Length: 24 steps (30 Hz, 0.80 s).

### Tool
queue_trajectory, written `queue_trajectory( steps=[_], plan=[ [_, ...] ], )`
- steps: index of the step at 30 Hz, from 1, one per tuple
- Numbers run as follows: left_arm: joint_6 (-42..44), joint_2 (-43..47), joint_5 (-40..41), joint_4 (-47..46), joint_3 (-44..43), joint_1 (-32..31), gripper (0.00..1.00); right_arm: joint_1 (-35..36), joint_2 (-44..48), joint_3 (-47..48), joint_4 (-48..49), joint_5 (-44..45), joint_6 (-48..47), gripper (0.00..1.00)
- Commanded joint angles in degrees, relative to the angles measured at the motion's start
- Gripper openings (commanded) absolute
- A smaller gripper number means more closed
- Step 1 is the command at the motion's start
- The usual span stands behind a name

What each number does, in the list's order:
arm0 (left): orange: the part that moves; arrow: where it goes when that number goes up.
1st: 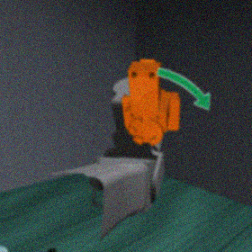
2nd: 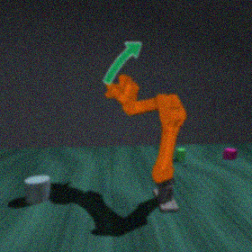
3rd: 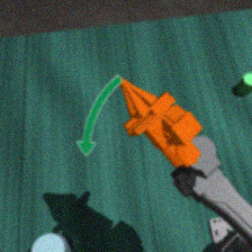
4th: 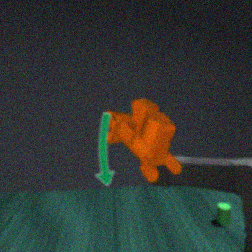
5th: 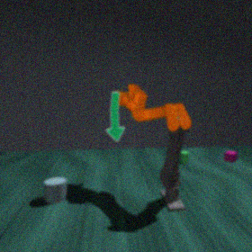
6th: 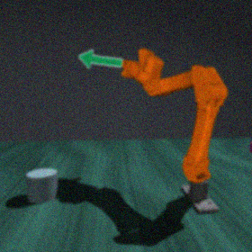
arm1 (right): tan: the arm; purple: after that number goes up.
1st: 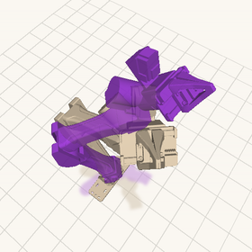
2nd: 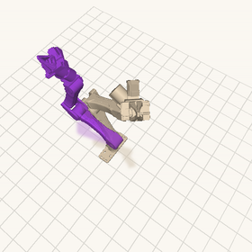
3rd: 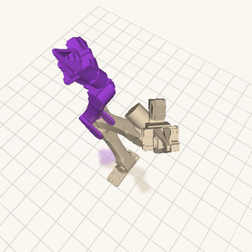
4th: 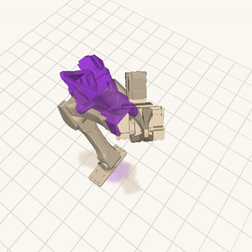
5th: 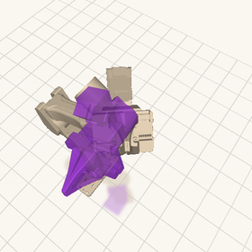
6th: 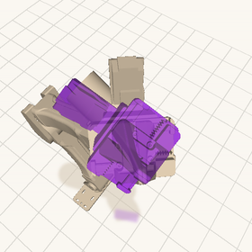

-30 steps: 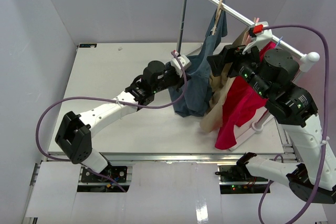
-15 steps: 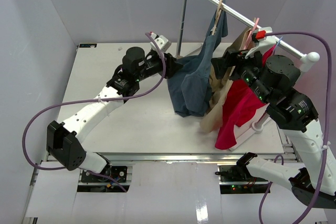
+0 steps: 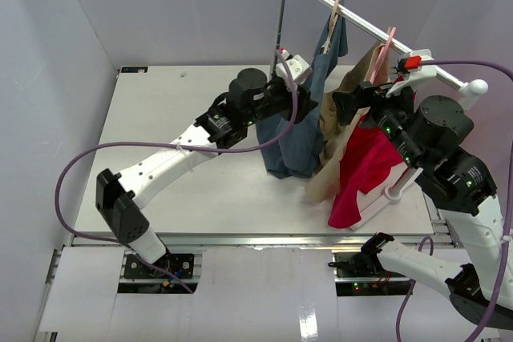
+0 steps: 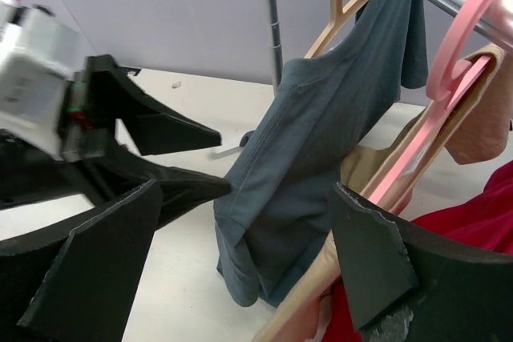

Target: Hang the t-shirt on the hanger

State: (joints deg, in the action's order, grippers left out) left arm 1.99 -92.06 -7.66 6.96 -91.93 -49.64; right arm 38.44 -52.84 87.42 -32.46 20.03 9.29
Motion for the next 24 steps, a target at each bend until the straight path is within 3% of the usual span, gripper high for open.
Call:
queue_trajectory(
  steps=[1, 4, 6, 7, 9, 10, 11, 12, 14, 18, 21, 24],
  plan=[
    [3.3, -5.1, 7.9, 4.1, -4.8, -1.1, 0.65, 0.1, 1.1, -0.9, 2.8, 2.1, -1.7, 0.90],
    [4.2, -7.7, 12.1, 4.7, -6.2, -1.1, 0.61, 0.1, 1.5, -0.8, 2.8, 1.8, -1.8, 0.90],
    [5.1, -8.5, 15.0, 4.8, -6.9, -1.1, 0.30, 0.1, 1.8, -0.8, 2.8, 2.2, -2.0, 0.90],
    [5.4, -8.4, 16.8, 4.6, -7.0, -1.1, 0.19, 0.1, 1.9, -0.8, 2.8, 2.3, -2.0, 0.90],
    [6.7, -7.4, 19.5, 3.1, -6.9, -1.1, 0.09, 0.1, 2.2, -0.9, 2.8, 2.5, -2.2, 0.90],
    [7.3, -6.9, 21.1, 2.2, -7.0, -1.1, 0.11, 0.1, 2.4, -1.0, 2.9, 2.4, -2.3, 0.90],
    [8.0, -6.5, 22.3, 1.5, -7.2, -1.1, 0.18, 0.1, 2.6, -1.2, 3.0, 2.4, -2.4, 0.90],
    [8.9, -6.1, 22.9, 1.2, -7.4, -1.1, 0.32, 0.1, 2.8, -1.5, 3.2, 2.4, -2.6, 0.90],
    [10.2, -5.5, 23.5, 0.9, -8.8, -1.1, 0.43, 0.1, 3.1, -2.0, 3.7, 2.6, -2.9, 0.90],
    [10.7, -6.5, 24.1, 3.7, -12.2, -1.1, 0.48, 0.1, 2.9, -2.7, 3.8, 1.9, -2.9, 0.90],
    [11.4, -8.5, 27.8, 6.3, -14.4, -1.0, 0.59, 0.1, 2.9, -3.2, 3.8, 1.9, -2.9, 0.90],
    [11.6, -9.3, 31.3, 6.8, -15.1, -0.6, 0.62, 0.1, 3.5, -3.3, 3.8, 1.9, -3.0, 0.90]
  ],
)
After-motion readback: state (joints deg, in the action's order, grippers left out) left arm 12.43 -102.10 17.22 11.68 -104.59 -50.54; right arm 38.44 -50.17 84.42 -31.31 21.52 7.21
